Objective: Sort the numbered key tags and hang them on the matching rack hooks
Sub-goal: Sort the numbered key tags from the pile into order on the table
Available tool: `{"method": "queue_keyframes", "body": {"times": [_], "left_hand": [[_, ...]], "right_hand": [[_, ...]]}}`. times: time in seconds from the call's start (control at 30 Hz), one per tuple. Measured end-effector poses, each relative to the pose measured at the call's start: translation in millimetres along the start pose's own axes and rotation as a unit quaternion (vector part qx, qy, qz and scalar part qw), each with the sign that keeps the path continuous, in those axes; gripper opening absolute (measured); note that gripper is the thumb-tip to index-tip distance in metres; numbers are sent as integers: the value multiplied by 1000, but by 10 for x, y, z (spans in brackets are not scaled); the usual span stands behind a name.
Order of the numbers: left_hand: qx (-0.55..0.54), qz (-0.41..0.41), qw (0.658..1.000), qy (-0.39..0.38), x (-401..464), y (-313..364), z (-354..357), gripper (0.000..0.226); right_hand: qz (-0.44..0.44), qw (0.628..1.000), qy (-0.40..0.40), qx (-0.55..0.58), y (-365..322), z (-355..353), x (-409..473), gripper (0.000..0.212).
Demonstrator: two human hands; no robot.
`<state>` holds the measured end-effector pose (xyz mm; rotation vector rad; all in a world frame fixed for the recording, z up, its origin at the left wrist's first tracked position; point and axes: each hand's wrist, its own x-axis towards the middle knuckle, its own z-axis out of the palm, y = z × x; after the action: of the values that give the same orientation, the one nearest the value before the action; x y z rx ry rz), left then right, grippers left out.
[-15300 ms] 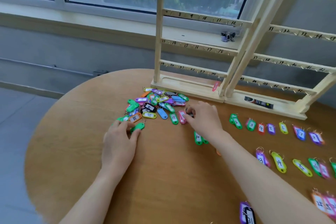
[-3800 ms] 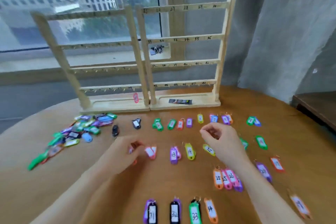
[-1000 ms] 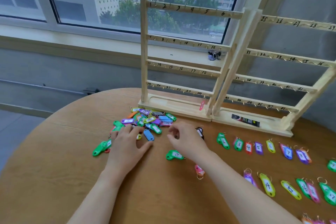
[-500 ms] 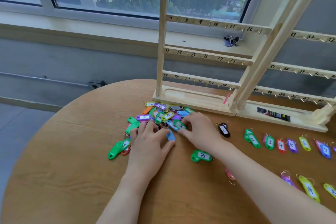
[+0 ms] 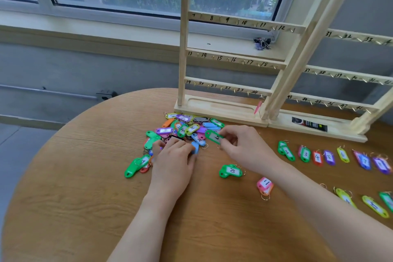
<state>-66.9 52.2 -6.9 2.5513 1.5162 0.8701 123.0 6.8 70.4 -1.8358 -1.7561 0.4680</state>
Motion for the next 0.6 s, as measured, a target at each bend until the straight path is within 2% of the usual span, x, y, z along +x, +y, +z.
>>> {"method": "queue_keyframes", "body": {"times": [0.17, 0.3, 0.5, 0.6], "left_hand": [[-11, 4, 1000, 19, -1, 13, -30, 3], [23, -14, 1000, -14, 25, 11, 12, 33], [46, 5, 999, 24, 39, -20, 32, 18], [51, -6, 998, 43, 23, -72, 31, 27]], "right_hand": [[1, 1000, 2, 13, 4, -140, -334, 13], [-1, 1000, -9, 6, 28, -179, -500, 13], [-34, 998, -49, -4, 81, -141, -705, 13], [-56, 996, -68, -27, 111, -142, -796, 12]]}}
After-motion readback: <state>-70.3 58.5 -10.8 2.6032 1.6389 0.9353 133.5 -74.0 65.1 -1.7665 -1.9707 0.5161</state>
